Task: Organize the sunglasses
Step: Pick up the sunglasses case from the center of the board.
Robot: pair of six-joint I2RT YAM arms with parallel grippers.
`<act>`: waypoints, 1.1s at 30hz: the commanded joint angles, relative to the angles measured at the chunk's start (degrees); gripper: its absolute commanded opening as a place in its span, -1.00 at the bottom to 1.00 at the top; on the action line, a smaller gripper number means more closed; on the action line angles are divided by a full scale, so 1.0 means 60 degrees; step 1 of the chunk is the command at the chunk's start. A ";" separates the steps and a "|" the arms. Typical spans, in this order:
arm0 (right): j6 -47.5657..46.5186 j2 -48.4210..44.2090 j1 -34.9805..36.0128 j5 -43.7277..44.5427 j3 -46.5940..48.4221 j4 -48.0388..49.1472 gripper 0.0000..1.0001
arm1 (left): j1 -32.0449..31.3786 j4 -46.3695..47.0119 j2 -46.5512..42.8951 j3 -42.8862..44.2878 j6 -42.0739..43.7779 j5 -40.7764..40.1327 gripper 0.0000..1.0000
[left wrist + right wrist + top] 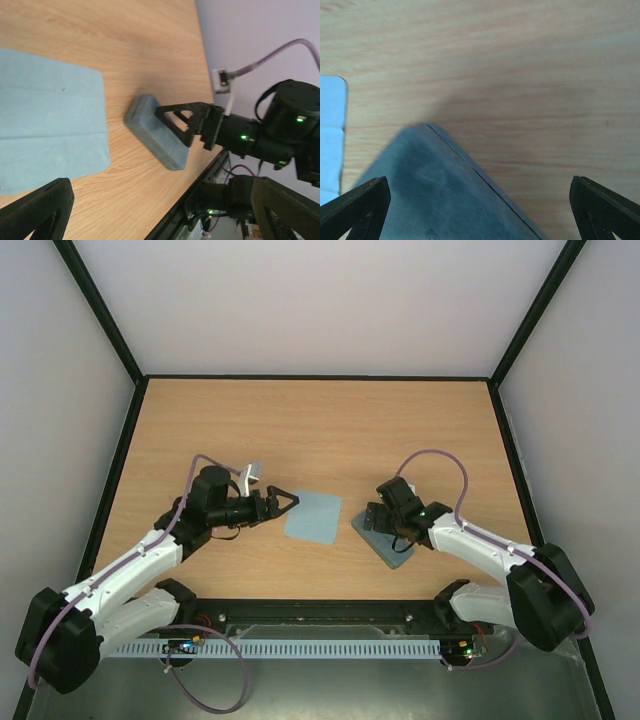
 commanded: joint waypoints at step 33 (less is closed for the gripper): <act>0.2634 0.0259 0.3861 0.1755 0.0179 -0.1726 0.73 | -0.1117 -0.0264 0.0811 -0.0496 -0.0070 -0.1446 0.99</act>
